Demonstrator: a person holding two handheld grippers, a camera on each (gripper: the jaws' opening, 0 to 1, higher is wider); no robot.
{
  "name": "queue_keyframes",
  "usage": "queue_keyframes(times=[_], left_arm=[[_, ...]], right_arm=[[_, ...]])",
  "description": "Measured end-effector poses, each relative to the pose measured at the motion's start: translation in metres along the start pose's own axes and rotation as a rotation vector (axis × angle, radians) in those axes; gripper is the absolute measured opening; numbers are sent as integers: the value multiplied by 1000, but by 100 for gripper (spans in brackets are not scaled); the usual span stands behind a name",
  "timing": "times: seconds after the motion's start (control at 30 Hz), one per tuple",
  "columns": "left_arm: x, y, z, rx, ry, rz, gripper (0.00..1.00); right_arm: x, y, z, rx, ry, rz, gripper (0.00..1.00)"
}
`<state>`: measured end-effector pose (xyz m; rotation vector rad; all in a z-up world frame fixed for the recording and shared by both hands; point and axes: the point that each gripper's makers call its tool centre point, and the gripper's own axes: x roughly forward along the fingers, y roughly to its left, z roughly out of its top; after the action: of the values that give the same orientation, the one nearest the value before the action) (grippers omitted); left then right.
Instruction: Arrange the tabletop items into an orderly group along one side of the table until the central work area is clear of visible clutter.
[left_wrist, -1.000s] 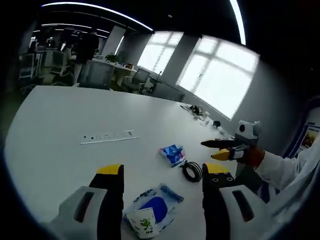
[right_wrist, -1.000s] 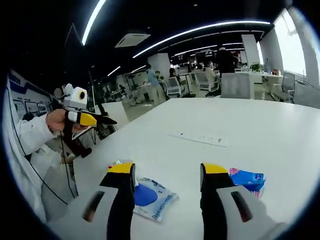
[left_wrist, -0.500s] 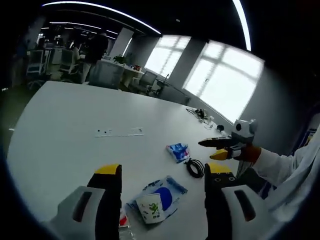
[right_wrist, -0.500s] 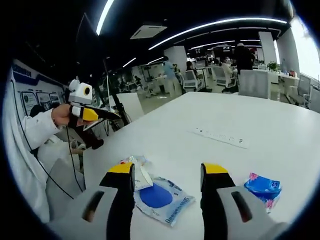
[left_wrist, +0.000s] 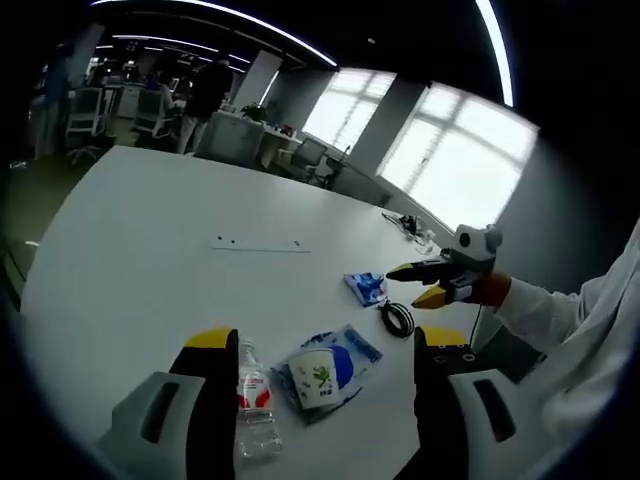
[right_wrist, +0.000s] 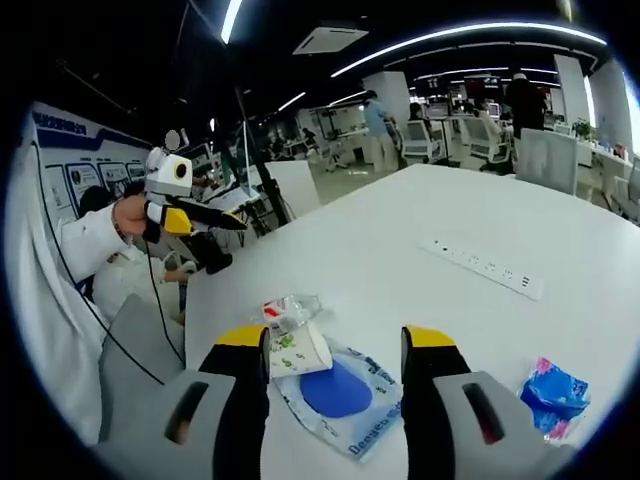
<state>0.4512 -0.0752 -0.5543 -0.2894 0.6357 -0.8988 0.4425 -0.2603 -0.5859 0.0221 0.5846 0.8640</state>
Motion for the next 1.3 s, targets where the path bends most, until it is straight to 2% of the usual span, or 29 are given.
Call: queue_keyframes(times=[0.3, 0.67, 0.93, 1.17, 1.3], left_arm=[[-18, 16, -22, -55, 0, 24, 72], [-24, 26, -40, -101, 0, 32, 71], [-24, 37, -41, -130, -19, 40, 70], [-22, 44, -48, -157, -33, 49, 70], [-22, 47, -53, -166, -31, 57, 70]], right_arm=[[33, 9, -12, -31, 83, 87, 49], [73, 22, -35, -62, 216, 237, 45], [93, 26, -48, -67, 285, 320, 42], [109, 26, -62, -58, 347, 386, 36], [116, 27, -68, -60, 371, 412, 36]])
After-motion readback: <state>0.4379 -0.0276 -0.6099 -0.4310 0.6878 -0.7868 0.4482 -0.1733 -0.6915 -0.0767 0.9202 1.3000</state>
